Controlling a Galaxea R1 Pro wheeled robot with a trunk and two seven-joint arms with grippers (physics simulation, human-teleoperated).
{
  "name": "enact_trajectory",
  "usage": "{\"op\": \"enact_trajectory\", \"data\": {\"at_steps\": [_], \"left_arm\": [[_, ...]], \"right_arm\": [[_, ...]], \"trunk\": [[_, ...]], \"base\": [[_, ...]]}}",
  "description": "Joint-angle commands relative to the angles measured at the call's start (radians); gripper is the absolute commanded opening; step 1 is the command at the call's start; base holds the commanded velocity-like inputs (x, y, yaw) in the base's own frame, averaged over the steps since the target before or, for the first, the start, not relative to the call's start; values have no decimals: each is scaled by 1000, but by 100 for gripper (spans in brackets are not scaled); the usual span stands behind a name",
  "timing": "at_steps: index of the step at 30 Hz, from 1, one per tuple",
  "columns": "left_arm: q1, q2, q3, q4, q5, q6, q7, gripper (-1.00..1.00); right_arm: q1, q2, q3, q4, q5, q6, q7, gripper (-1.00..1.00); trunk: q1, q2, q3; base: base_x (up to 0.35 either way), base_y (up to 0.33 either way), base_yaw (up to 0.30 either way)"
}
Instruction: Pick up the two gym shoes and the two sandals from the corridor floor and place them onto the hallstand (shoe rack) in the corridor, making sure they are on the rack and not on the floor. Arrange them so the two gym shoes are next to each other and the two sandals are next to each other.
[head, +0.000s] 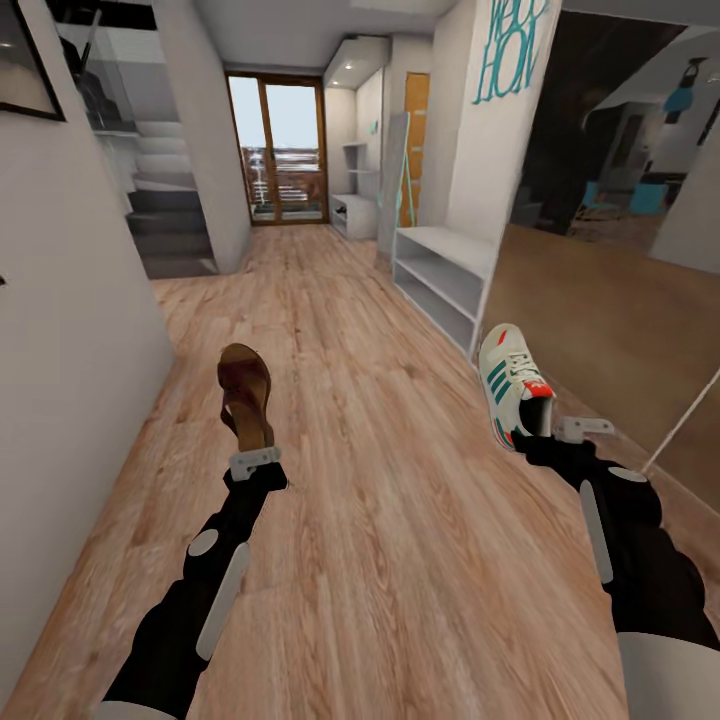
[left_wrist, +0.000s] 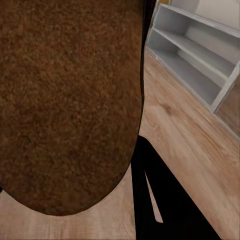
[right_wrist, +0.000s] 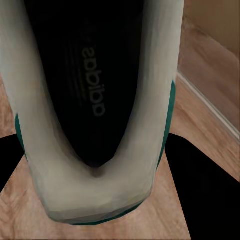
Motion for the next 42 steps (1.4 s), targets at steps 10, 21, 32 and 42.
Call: {"op": "enact_trajectory", "data": {"at_steps": [10, 21, 32, 42], "left_arm": [[-1, 0, -2, -1, 6, 6, 7, -100], [-1, 0, -2, -1, 6, 7, 6, -100], [-1, -1, -5, -1, 6, 7, 7, -100], [-1, -1, -7, -1, 6, 7, 7, -100]], "right_arm": [[0, 0, -1, -2, 5, 5, 7, -100], [0, 0, -1, -2, 5, 5, 7, -100], [0, 0, -1, -2, 5, 5, 8, -100], [0, 0, -1, -2, 5, 5, 8, -100]], "trunk": [[0, 0, -1], [0, 0, -1], [0, 0, -1], [0, 0, -1]], "base": [[345, 0, 297], [345, 0, 81], [345, 0, 0], [345, 0, 0]]}}
